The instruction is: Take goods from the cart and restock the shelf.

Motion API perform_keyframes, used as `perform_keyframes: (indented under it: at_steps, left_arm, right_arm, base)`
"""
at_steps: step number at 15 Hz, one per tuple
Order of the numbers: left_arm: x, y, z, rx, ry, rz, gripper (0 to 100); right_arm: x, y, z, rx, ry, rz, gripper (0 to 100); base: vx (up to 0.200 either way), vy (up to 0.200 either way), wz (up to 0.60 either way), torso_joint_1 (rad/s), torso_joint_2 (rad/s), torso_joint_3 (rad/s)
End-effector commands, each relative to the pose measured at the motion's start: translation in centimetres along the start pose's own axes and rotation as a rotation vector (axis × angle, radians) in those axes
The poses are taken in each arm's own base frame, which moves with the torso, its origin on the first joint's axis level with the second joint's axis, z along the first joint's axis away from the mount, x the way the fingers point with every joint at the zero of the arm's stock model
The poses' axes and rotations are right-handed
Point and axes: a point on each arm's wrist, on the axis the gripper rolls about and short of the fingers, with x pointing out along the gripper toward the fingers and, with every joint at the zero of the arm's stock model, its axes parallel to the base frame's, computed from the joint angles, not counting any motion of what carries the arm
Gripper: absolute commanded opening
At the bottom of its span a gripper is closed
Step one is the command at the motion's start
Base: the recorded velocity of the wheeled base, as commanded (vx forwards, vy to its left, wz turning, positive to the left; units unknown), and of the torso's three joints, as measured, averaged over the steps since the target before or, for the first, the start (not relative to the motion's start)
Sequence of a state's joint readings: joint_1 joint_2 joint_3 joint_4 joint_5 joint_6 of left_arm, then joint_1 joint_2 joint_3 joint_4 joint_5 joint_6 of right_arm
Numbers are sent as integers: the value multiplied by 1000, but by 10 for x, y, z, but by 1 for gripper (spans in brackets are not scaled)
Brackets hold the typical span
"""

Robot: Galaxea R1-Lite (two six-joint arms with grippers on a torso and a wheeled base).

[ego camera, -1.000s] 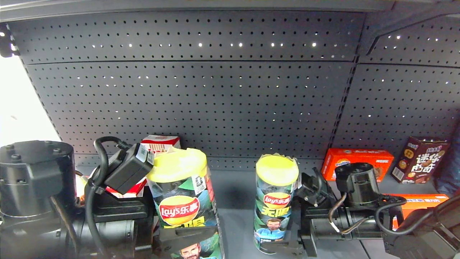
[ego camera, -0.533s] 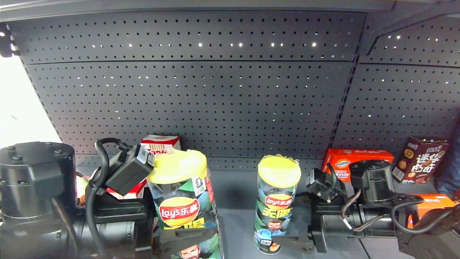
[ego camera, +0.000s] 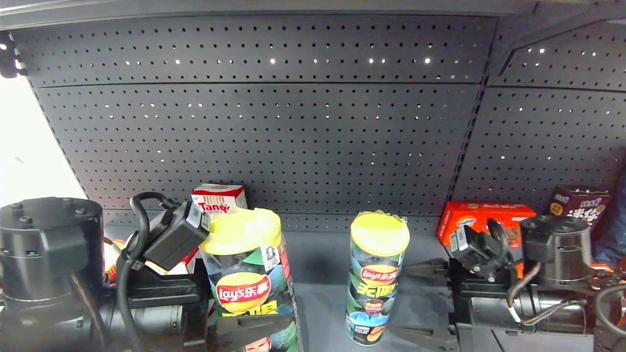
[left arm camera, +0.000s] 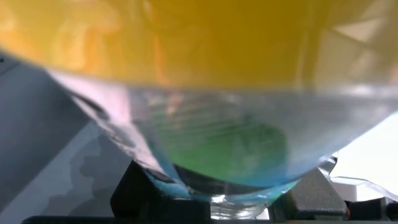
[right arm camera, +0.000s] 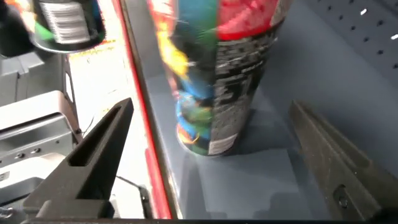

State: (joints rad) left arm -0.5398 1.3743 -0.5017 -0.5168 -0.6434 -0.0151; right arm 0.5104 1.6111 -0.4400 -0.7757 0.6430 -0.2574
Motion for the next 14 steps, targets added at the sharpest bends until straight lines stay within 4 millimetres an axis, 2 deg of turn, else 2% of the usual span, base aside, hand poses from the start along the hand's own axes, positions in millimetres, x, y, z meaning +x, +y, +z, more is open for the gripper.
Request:
perform_keyframes:
  at_steps: [1, 4, 6, 7, 8, 9, 10, 11, 14]
  left_arm:
    - [0, 0, -2, -3, 6, 1, 0]
    - [-1, 0, -6, -12, 14, 5, 0]
    - [-1, 0, -5, -10, 12, 8, 0]
    - [-1, 0, -4, -9, 10, 7, 0]
    - [-1, 0, -2, -2, 3, 6, 0]
    - [-1, 0, 1, 3, -4, 6, 0]
    - [-1, 0, 3, 9, -12, 5, 0]
    - [-1, 1, 6, 15, -22, 7, 0]
    - [-1, 2, 10, 21, -33, 12, 0]
  right_arm:
    - [-20, 10, 10, -35, -50, -23, 100]
    - [-50, 25, 29, -73, -123, -62, 100]
    - [-87, 48, 48, -71, -129, -155, 100]
    - [-88, 49, 48, -72, -130, -158, 100]
    - [-124, 72, 61, -60, -133, -268, 100]
    - [-145, 86, 63, -25, -143, -352, 100]
    - [-159, 96, 60, -2, -155, -417, 100]
    - [-179, 112, 48, 10, -162, -541, 100]
    - [-207, 142, -1, 37, -139, -747, 100]
  base:
    - [0, 0, 0, 0, 0, 0]
    - [0, 0, 0, 0, 0, 0]
    - [0, 0, 0, 0, 0, 0]
    - [0, 0, 0, 0, 0, 0]
    - [0, 0, 0, 0, 0, 0]
    - [0, 0, 0, 0, 0, 0]
    - [0, 0, 0, 0, 0, 0]
    - [0, 0, 0, 0, 0, 0]
    - [0, 0, 0, 0, 0, 0]
